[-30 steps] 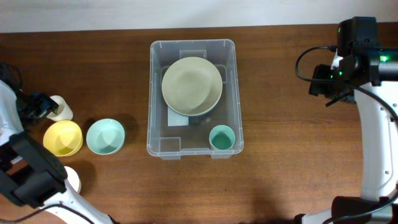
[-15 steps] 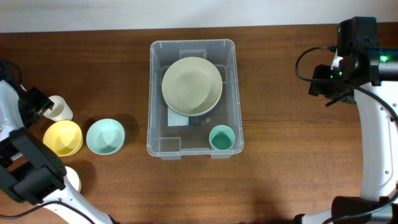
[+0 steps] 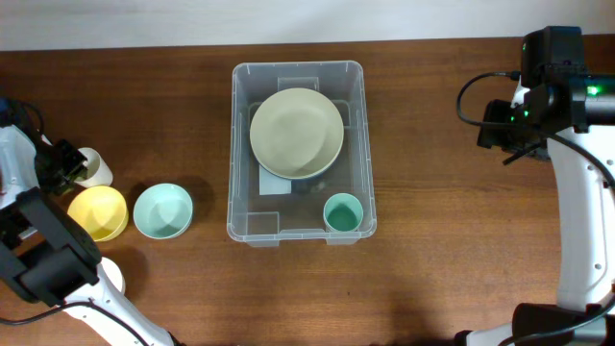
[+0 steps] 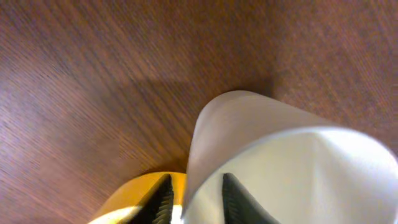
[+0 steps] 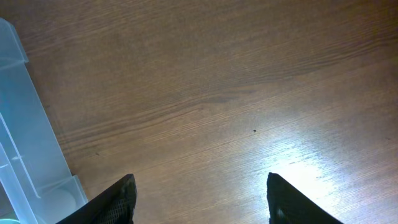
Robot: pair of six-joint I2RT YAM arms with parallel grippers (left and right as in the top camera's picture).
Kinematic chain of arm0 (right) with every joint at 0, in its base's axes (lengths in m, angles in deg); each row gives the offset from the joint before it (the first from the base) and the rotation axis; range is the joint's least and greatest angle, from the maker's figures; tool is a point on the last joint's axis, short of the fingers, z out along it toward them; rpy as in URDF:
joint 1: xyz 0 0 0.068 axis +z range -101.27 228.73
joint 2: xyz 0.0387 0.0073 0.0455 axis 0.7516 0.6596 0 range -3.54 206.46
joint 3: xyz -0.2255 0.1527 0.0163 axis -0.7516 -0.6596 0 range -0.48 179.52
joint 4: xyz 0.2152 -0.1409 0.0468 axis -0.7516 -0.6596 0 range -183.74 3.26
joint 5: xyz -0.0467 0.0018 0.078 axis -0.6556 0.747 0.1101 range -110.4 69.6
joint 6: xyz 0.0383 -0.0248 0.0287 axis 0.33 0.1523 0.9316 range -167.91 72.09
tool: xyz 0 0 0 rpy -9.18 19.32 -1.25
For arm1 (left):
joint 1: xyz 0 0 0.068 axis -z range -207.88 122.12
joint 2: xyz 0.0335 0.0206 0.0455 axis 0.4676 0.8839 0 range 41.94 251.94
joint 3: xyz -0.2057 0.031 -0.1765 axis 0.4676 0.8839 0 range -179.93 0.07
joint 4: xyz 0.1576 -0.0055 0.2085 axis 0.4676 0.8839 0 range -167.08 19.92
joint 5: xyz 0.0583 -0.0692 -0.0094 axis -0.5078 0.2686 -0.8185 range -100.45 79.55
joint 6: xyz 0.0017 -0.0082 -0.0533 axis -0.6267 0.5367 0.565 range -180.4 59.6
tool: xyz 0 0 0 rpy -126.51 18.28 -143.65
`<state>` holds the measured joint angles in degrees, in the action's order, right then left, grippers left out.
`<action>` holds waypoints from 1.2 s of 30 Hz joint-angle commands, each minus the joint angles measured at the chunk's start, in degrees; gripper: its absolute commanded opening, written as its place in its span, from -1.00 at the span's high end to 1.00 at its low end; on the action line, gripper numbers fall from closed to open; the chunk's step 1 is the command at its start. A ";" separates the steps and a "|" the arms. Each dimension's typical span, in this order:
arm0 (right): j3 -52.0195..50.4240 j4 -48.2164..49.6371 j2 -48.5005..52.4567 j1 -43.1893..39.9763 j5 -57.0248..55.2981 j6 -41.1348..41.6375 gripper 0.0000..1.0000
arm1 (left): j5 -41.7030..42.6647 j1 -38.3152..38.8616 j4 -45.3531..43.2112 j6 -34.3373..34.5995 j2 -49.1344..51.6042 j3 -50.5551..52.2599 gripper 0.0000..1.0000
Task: Pack container
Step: 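Release the mint cup and reach the left gripper to the white cup, then lift the white cup and stack it onto the mint cup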
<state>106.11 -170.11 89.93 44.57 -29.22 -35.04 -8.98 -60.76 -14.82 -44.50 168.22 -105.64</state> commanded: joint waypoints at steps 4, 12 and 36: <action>-0.28 0.00 -1.18 -0.46 -0.92 -0.39 -0.25 | 3.45 0.63 0.61 -0.52 -0.68 -0.59 1.00; -0.28 0.02 -1.18 -0.46 -0.92 -0.39 -0.25 | 7.80 4.22 3.37 -0.55 -12.74 -4.61 0.99; -0.28 0.00 -1.18 -0.46 -0.90 -0.37 -0.25 | 7.74 65.77 14.01 -2.62 -21.20 -4.04 0.99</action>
<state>106.11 -170.11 89.89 44.52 -29.22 -35.04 -1.39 1.33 -1.09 -45.22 145.14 -109.95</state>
